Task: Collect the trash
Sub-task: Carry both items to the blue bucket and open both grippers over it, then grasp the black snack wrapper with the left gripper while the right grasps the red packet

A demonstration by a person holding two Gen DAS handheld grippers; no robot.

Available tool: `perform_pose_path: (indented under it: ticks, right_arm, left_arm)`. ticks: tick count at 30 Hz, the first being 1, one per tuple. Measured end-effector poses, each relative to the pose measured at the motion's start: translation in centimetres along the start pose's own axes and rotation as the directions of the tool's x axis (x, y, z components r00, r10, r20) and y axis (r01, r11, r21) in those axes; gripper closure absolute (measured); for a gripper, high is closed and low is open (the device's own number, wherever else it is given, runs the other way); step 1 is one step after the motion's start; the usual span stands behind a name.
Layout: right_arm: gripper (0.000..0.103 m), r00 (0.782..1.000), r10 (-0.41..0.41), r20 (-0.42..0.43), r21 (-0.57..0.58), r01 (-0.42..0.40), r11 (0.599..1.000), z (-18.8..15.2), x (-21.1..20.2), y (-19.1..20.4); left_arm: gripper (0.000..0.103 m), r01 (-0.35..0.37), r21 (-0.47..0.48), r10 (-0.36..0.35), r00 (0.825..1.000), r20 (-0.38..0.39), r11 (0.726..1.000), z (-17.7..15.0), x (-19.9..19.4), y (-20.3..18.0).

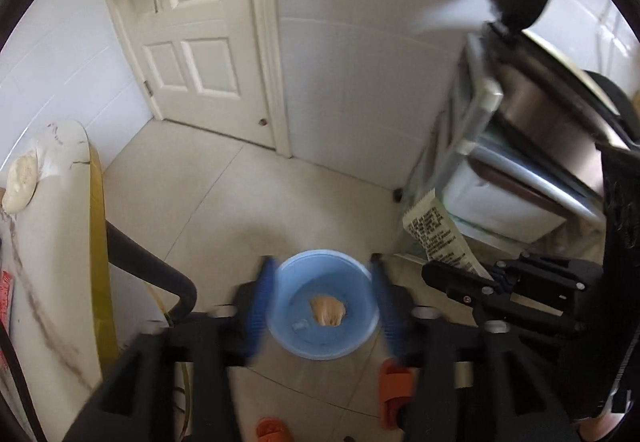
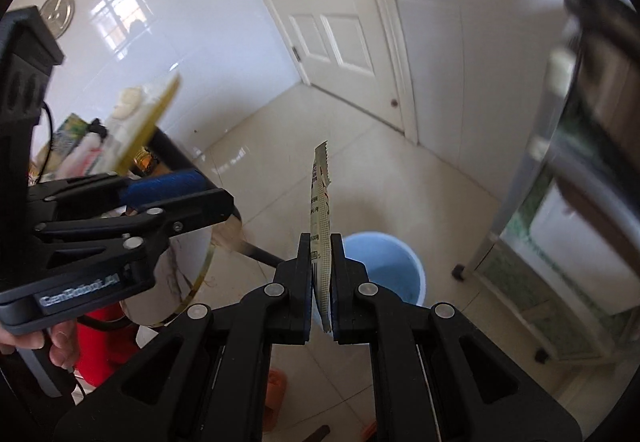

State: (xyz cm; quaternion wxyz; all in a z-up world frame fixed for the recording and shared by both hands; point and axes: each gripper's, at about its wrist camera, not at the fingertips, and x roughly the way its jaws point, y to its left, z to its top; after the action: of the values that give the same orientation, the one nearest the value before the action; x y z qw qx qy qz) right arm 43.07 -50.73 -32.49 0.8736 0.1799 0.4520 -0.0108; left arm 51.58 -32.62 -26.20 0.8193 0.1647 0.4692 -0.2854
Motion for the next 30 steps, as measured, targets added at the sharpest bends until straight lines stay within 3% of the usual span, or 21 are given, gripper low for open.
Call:
perform_pose_path:
  ticks: [6,9,11,13,17,22,24,26,30]
  right_arm:
    - [0.096,0.999,0.031,-0.042,0.029,-0.03,0.999,0.1,3.8,-1.5]
    - [0.091,0.998,0.04,-0.042,0.031,-0.039,0.999,0.4,4.4,-1.0]
    - [0.085,0.999,0.038,-0.036,0.022,-0.037,0.999,0.6,4.1,-0.5]
    - [0.067,0.999,0.03,-0.027,0.014,-0.029,0.999,0.8,3.7,0.1]
    - [0.062,1.0,0.023,0.009,0.008,-0.023,1.0,1.2,1.2,1.3]
    - [0.042,0.996,0.02,0.083,-0.042,-0.017,0.999,1.7,-3.4,4.6]
    - [0.041,0.993,0.026,0.116,-0.077,-0.017,0.997,1.9,-5.2,6.6]
    - [0.028,0.987,0.035,0.154,-0.116,-0.017,0.993,1.9,-7.4,9.3]
    - [0.026,0.977,0.057,0.206,-0.196,-0.016,0.98,1.8,-10.5,14.3]
  left_arm:
    - [0.041,-0.079,-0.019,0.079,0.997,-0.002,0.997,1.1,1.5,0.8]
    - [0.041,-0.095,-0.031,0.096,0.995,0.012,0.995,1.1,1.1,0.5]
    - [0.041,-0.094,-0.038,0.095,0.995,0.029,0.995,1.3,1.2,-0.8]
    - [0.04,-0.092,-0.047,0.095,0.994,0.058,0.995,1.2,0.2,-1.2]
    - [0.039,-0.074,-0.051,0.079,0.989,0.121,0.996,-0.7,-4.4,-1.0]
    - [0.036,-0.048,-0.064,0.061,0.972,0.228,0.997,-3.1,-11.7,-0.1]
    - [0.032,-0.044,-0.068,0.061,0.96,0.273,0.997,-4.3,-14.7,0.3]
    - [0.03,-0.049,-0.084,0.073,0.945,0.319,0.995,-5.9,-17.9,1.2]
    - [0.013,-0.098,-0.145,0.148,0.909,0.391,0.985,-10.2,-23.4,4.0]
